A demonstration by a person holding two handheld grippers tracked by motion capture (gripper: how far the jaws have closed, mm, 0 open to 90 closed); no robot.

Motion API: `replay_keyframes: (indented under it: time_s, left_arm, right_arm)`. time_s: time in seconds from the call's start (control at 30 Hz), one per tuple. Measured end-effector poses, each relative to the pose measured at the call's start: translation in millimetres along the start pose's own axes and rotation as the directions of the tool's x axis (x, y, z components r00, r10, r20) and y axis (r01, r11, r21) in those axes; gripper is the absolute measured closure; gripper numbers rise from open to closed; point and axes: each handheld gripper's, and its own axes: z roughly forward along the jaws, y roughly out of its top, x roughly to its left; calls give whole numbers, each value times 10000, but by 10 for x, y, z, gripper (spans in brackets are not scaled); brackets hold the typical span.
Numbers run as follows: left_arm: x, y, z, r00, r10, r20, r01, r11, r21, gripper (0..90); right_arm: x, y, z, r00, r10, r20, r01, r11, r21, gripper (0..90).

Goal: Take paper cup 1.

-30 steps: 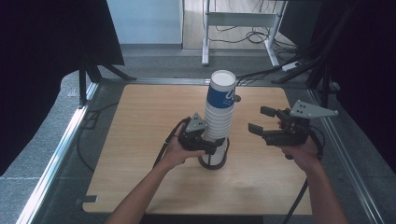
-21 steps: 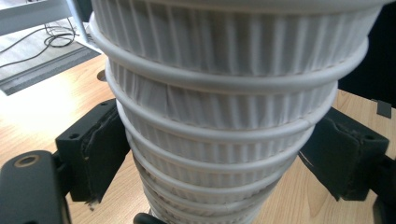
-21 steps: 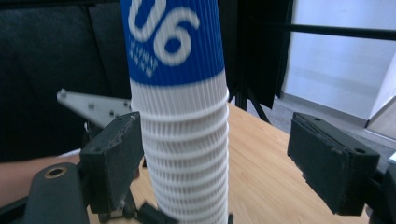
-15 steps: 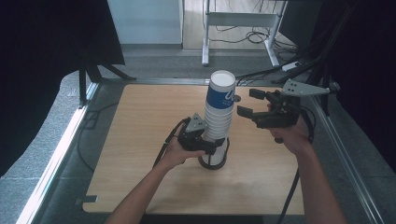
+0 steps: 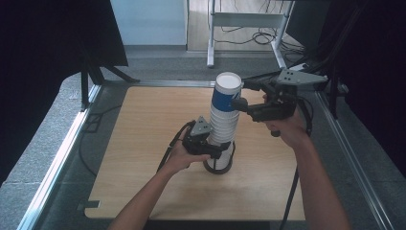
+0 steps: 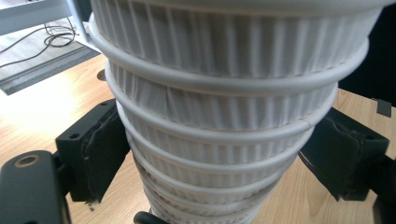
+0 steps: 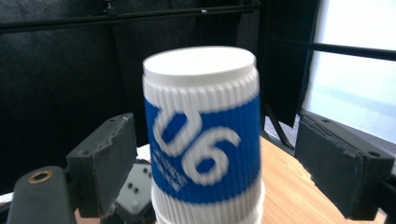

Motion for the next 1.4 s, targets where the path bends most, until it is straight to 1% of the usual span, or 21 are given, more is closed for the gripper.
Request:
replay_keyframes:
  time_s: [0.07, 0.1, 0.17, 0.23, 0.33, 0.4, 0.57, 0.77, 0.8, 0.9, 0.93, 1.1, 1.13, 1.17, 1.27, 1.37, 1.4]
  left_arm:
    - [0, 4, 1, 10000, 1, -10, -1, 10000, 36, 130]
    - [-1, 6, 2, 10000, -13, -4, 13, 10000, 44, 130]
    - [-1, 7, 0, 10000, 0, 8, 0, 10000, 64, 130]
    - [0, 7, -1, 10000, 18, 8, -18, 10000, 67, 130]
    - [-1, 8, 0, 10000, 13, 9, -13, 10000, 70, 130]
    - [-1, 9, 2, 10000, 9, 0, -9, 10000, 76, 130]
    - [-1, 12, 1, 10000, 16, 0, -16, 9999, 99, 130]
    - [0, 13, 3, 10000, 19, 0, -19, 9999, 101, 130]
    - [0, 13, 4, 10000, 17, -1, -17, 10000, 97, 130]
    - [-1, 13, 6, 10000, 16, -3, -16, 10000, 95, 130]
    - [-2, 14, 7, 10000, 20, -5, -20, 10000, 95, 130]
    - [-4, 14, 7, 10000, 23, -23, -23, 9999, 100, 130]
    - [-3, 15, 7, 10000, 49, -39, -49, 9999, 113, 130]
    - [-3, 15, 7, 10000, 49, -39, -49, 9999, 113, 130]
    - [-5, 16, 8, 10000, 71, -26, -70, 9999, 119, 130]
    - [-8, 15, 9, 10000, 16, -25, -16, 9999, 117, 129]
    - [-9, 15, 8, 10000, 15, -20, -14, 9999, 128, 129]
  right_arm:
    - [21, 54, 72, 9999, -112, 0, 112, 9999, 83, 131]
    - [21, 54, 72, 9999, -112, 0, 112, 9999, 83, 131]
    - [35, 106, 150, 9999, -143, 16, 143, 9998, 122, 129]
    - [46, 139, 193, 9997, -231, 68, 230, 9996, 187, 131]
    - [60, 164, 236, 9997, -256, -19, 256, 9995, 207, 133]
    - [76, 181, 274, 9994, -354, 0, 353, 9989, 322, 137]
    - [88, 179, 340, 9990, -451, 22, 449, 9979, 467, 194]
    - [61, 149, 344, 9992, -388, 47, 386, 9985, 401, 239]
    - [50, 137, 339, 9992, -397, 102, 392, 9984, 407, 260]
    - [49, 132, 335, 9992, -377, 125, 372, 9985, 391, 266]
    - [57, 132, 331, 9988, -438, 212, 430, 9984, 380, 269]
    - [69, 132, 326, 9985, -481, 260, 472, 9984, 325, 272]
    - [71, 139, 317, 9983, -494, 295, 489, 9986, 201, 274]
    - [71, 139, 317, 9983, -494, 295, 489, 9986, 201, 274]
    - [76, 176, 284, 9985, -455, 315, 460, 9988, -151, 276]
    - [90, 210, 272, 9979, -509, 400, 517, 9985, -189, 277]
    - [98, 235, 261, 9979, -516, 384, 527, 9982, -279, 277]
